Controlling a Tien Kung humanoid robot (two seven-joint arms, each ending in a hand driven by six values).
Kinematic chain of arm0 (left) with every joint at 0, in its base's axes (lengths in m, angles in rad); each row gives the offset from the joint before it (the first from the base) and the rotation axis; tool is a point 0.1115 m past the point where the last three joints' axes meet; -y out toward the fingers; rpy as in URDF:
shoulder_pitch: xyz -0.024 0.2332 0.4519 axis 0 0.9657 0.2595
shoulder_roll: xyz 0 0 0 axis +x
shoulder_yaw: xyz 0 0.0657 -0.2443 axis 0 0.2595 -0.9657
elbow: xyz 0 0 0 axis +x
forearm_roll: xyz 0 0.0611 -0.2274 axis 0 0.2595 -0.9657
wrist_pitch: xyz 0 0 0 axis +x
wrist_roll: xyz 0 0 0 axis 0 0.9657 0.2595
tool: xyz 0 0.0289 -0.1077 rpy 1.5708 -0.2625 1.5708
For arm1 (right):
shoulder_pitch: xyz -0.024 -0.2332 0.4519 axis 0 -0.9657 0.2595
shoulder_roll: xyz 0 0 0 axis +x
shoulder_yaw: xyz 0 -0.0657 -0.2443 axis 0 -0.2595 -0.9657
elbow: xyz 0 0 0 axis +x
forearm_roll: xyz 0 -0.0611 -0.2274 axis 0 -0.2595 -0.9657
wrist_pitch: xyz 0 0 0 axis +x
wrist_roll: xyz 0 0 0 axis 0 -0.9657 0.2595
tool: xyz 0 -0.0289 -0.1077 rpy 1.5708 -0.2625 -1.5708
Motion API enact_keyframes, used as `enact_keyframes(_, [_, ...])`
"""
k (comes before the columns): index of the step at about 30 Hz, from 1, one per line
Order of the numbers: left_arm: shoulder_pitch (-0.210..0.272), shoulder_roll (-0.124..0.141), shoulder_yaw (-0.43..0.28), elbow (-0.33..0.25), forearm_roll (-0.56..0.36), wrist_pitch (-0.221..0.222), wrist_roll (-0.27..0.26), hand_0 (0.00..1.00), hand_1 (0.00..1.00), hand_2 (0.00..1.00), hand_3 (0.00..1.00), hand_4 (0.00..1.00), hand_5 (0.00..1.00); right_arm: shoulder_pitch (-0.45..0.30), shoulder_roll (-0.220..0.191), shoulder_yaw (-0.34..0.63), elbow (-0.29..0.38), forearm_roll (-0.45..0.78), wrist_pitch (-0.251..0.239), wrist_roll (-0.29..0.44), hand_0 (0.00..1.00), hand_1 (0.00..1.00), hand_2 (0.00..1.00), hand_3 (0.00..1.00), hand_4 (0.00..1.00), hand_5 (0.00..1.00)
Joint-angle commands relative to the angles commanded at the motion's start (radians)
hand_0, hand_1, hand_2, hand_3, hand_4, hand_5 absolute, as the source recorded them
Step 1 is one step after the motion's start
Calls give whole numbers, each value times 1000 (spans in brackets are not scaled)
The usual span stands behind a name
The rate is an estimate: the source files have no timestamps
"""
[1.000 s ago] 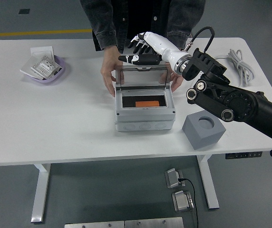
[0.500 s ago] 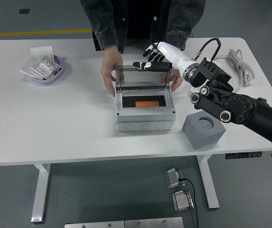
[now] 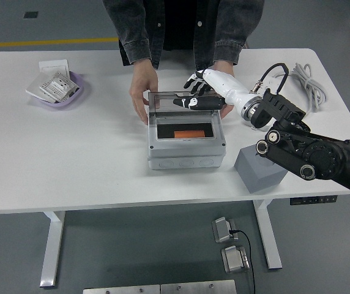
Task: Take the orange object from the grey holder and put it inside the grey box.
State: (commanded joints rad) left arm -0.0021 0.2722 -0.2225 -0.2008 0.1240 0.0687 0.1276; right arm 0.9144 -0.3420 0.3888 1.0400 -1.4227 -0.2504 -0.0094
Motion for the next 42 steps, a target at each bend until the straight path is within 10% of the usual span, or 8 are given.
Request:
enact_keyframes(27, [1, 1, -14, 0, 10, 0, 0, 614, 656, 603, 605, 649, 186, -132, -77, 27, 162, -38, -14, -16, 561, 510, 595, 681, 954, 795])
enact_keyframes(42, [14, -1, 12, 9, -20, -3, 2, 614, 656, 603, 605, 648, 186, -328, -141, 337, 311, -260, 49, -76, 551, 475, 588, 672, 954, 802])
